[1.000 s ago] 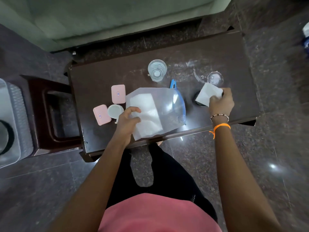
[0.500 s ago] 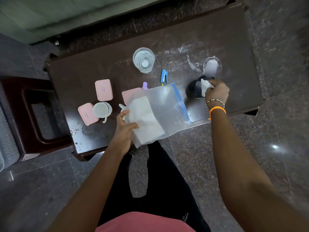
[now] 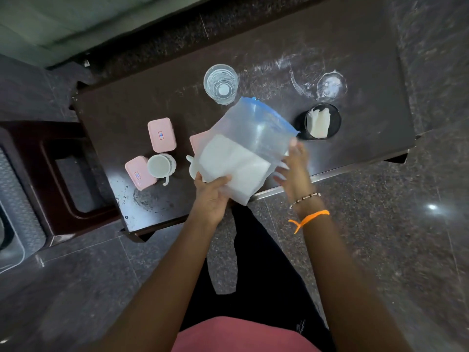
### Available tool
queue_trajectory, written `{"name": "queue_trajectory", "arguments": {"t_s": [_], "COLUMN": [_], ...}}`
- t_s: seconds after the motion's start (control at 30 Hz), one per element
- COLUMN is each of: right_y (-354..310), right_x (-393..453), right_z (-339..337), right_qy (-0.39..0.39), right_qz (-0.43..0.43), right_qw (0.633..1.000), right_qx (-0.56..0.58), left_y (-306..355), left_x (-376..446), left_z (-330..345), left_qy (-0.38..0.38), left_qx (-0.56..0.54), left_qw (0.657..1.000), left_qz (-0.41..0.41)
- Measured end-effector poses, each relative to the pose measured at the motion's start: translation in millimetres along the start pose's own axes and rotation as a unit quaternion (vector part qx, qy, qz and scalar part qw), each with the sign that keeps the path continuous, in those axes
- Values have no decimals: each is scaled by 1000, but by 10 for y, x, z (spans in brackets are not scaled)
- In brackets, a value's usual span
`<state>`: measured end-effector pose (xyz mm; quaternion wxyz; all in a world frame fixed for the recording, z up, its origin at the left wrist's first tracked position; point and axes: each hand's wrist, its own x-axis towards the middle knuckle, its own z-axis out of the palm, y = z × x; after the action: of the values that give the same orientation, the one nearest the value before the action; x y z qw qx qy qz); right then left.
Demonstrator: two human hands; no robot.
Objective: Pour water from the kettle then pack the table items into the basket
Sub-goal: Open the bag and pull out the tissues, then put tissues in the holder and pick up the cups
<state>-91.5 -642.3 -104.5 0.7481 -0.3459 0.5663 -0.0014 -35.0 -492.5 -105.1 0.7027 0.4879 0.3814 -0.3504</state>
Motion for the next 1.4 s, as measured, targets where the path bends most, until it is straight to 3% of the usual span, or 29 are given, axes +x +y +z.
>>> {"name": "queue_trajectory", "arguments": {"t_s": [0.07, 0.23, 0.3, 0.43, 0.53, 0.67, 0.73, 0.87, 0.97, 1.03, 1.1, 1.17, 1.27, 1.33, 1.4], "right_y": [140, 183, 162, 206, 247, 249, 265, 260, 262, 270, 272, 296, 421, 539, 618], "right_x": [-45, 88, 122, 131, 105, 46, 22, 15, -4, 27, 80, 111, 160, 202, 278], "right_z": [112, 74, -36, -131, -115, -65, -69, -128, -163, -217, -288, -318, -318, -336, -392], "right_qy": [-36, 39, 13, -64, -70, -24, -36, -63, -45, -2, 26, 19, 18, -13, -15], "right_qz": [-18, -101, -92, -88, -114, -222, -242, -190, -172, -169, -164, -140, -97, -35, -26], "right_qw": [999, 982, 979, 967, 954, 918, 888, 860, 854, 853, 871, 921, 966, 978, 977], "right_qx": [-33, -153, -184, -232, -267, -326, -389, -470, -488, -494, -463, -363, -240, -207, -213], "left_y": [-29, 159, 298, 492, 514, 464, 437, 410, 407, 378, 348, 333, 256, 161, 88], "left_x": [-9, 43, 117, 216, 229, 199, 205, 219, 216, 224, 245, 252, 228, 220, 231], "left_z": [0, -235, -398, -519, -490, -496, -508, -570, -583, -560, -536, -523, -454, -402, -343], "left_qy": [-19, 52, 45, -28, -9, -26, -43, -72, -59, -37, -28, -53, -56, -7, 39], "left_qx": [11, 60, 134, 320, 369, 376, 417, 499, 547, 596, 628, 590, 505, 488, 489], "left_qw": [1000, 995, 988, 943, 929, 921, 898, 852, 823, 785, 760, 798, 860, 872, 870], "left_qz": [8, -57, -55, -84, 0, 101, 132, 142, 142, 163, 163, 109, 42, 47, 43]}}
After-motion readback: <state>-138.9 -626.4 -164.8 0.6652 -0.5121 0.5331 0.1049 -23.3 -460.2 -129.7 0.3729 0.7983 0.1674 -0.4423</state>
